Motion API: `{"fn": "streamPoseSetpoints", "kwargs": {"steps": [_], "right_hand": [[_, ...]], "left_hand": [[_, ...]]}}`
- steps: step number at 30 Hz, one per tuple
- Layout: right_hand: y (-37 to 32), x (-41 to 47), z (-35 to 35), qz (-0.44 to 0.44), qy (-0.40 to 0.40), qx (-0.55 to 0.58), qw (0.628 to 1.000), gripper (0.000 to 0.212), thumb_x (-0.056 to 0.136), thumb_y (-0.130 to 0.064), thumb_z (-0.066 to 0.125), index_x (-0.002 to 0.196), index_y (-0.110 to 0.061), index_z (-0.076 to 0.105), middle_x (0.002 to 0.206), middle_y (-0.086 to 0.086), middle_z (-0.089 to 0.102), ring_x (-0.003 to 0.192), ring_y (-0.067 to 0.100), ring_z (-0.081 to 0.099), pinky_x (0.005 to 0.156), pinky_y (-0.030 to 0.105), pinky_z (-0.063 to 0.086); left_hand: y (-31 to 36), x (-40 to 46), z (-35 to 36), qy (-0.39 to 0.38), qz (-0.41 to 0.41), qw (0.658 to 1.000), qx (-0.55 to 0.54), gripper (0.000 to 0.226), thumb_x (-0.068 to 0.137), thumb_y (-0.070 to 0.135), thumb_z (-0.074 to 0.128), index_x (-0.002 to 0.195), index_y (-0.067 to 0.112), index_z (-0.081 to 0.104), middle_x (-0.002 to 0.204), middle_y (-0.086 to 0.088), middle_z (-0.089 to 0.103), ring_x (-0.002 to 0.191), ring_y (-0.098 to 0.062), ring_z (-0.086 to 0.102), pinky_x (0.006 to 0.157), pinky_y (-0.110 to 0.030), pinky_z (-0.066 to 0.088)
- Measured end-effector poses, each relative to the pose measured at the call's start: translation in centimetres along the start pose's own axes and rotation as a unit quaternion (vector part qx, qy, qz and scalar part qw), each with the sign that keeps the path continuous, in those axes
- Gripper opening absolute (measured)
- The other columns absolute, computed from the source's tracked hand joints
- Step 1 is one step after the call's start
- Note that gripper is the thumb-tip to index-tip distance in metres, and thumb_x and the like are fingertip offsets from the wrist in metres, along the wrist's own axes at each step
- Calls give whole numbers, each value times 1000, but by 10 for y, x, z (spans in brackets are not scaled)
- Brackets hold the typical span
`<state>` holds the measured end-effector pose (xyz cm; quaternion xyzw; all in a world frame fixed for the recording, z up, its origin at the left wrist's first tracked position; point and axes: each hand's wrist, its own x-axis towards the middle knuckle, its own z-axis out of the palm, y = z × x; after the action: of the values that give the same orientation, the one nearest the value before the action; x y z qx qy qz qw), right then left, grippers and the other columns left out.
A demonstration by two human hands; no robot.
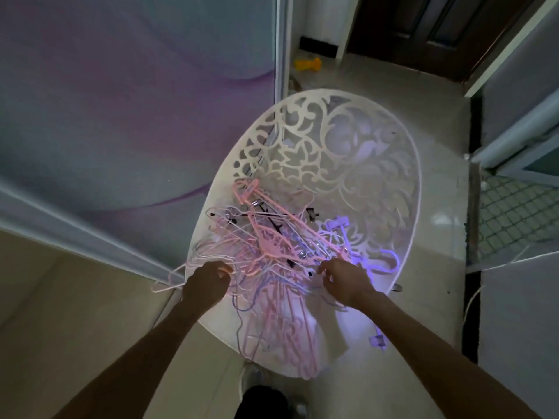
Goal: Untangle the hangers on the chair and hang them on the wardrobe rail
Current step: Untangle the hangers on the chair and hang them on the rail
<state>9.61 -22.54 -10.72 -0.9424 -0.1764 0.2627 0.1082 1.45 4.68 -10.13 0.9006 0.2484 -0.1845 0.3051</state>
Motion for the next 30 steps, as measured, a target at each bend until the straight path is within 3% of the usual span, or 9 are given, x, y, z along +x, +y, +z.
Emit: {"fn": "streamPoseSetpoints", "kwargs": {"steps": [4, 9, 11, 14, 19, 21, 24, 27, 30], "right_hand": [[-6, 39, 25, -36, 78, -19, 996, 38, 88, -20, 53, 125, -15, 52, 119, 11, 56, 112, 30, 54, 84, 38, 47], [-21, 70, 59, -41, 149, -64, 986, 27, 77, -29, 70, 93, -9, 65, 92, 14, 62, 74, 34, 64, 64, 37, 49], [-21, 75, 64, -31, 153, -33, 987, 23, 75, -27, 74, 86, -8, 66, 89, 14, 59, 68, 35, 62, 58, 36, 48], [-13, 77, 60, -36, 163, 45, 985, 27, 81, -35, 63, 92, -10, 68, 97, 11, 60, 77, 34, 62, 64, 37, 46], [-7, 69, 37, -25, 210, 202, 956, 32, 90, -34, 43, 93, -13, 67, 82, 6, 66, 79, 27, 60, 63, 31, 34], [-4, 66, 24, -16, 216, 192, 957, 35, 93, -38, 37, 98, -15, 63, 78, 6, 65, 76, 28, 59, 60, 35, 32], [6, 64, 8, 3, 233, 131, 964, 28, 100, -31, 37, 109, -15, 58, 83, 11, 65, 81, 35, 59, 57, 33, 27], [11, 60, -6, 37, 250, 147, 956, 30, 100, -33, 34, 112, -15, 55, 73, 10, 59, 77, 38, 59, 58, 36, 34], [16, 53, -14, 55, 258, 205, 943, 27, 100, -35, 36, 99, -18, 57, 57, -1, 49, 67, 33, 55, 58, 37, 37]], "left_hand": [[-15, 30, 26, 17, 15, 996, -83, 32, 85, 31, 49, 104, 14, 69, 109, -5, 68, 103, -27, 64, 94, -39, 49], [-22, 71, 45, 41, -21, 979, -199, 25, 90, 5, 55, 115, 1, 61, 117, -13, 64, 93, -6, 65, 70, -4, 45], [-15, 78, 40, -3, -93, 956, -278, 37, 92, 9, 52, 129, 6, 52, 124, -12, 60, 86, -9, 65, 66, -13, 46], [-3, 87, 28, -37, -130, 898, -418, 39, 95, 3, 46, 133, 5, 45, 100, -3, 69, 60, -3, 62, 60, -19, 44], [17, 98, 11, -58, -172, 835, -520, 14, 93, 10, 52, 81, 14, 58, 73, -1, 57, 65, -12, 49, 62, -20, 36], [19, 103, 11, -52, -190, 828, -525, 16, 92, 13, 56, 76, 14, 59, 66, 3, 62, 59, -8, 58, 57, -18, 44], [25, 103, 11, -47, -179, 827, -530, 18, 91, 16, 57, 73, 15, 57, 53, 6, 60, 40, -1, 50, 43, -13, 36], [29, 99, 6, -9, -138, 837, -529, 8, 90, 16, 58, 82, 17, 60, 69, 1, 61, 62, -10, 55, 60, -18, 43], [25, 102, -6, -8, -108, 766, -633, 13, 93, 8, 50, 100, 18, 54, 78, 2, 72, 73, -12, 69, 81, -29, 50]]}}
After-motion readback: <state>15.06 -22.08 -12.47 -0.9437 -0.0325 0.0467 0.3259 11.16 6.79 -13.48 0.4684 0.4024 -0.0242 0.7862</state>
